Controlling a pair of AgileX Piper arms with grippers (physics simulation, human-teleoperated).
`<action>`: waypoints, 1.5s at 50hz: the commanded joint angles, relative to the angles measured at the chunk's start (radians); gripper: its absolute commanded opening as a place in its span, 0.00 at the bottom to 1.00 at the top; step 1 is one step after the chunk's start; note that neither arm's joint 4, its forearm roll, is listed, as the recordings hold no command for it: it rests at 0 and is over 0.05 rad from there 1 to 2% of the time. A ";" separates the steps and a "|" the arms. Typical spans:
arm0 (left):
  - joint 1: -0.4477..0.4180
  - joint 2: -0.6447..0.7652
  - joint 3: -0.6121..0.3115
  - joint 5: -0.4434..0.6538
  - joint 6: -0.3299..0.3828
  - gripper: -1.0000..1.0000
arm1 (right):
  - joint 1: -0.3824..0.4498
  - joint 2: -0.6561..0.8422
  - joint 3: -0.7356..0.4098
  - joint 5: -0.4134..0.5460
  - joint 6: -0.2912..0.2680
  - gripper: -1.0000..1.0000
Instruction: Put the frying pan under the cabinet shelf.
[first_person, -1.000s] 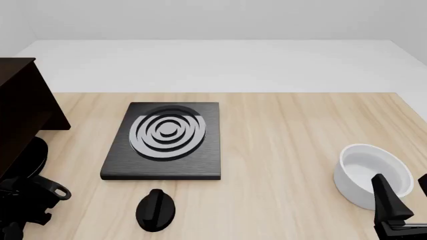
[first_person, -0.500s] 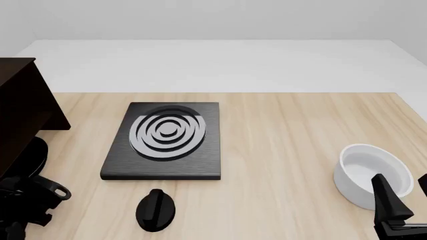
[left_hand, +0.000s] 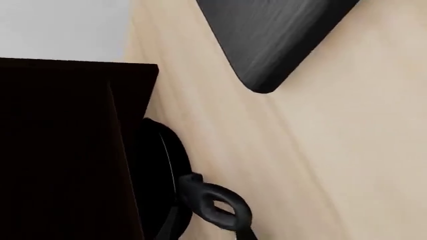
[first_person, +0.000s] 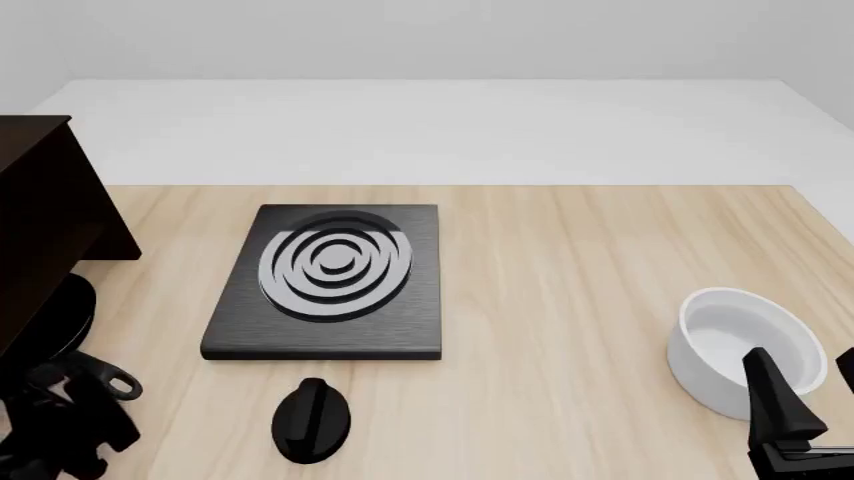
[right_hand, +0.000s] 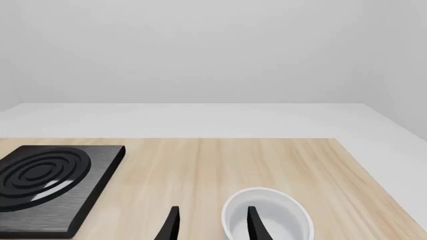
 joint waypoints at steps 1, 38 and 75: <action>-0.036 -0.194 0.068 0.305 0.014 1.00 | 0.000 0.000 0.000 0.000 0.000 1.00; -0.198 -1.022 0.068 1.078 -0.013 1.00 | 0.000 0.000 0.000 0.000 0.000 1.00; -0.388 -1.272 0.016 1.246 -0.071 1.00 | 0.000 0.000 0.000 0.000 0.000 1.00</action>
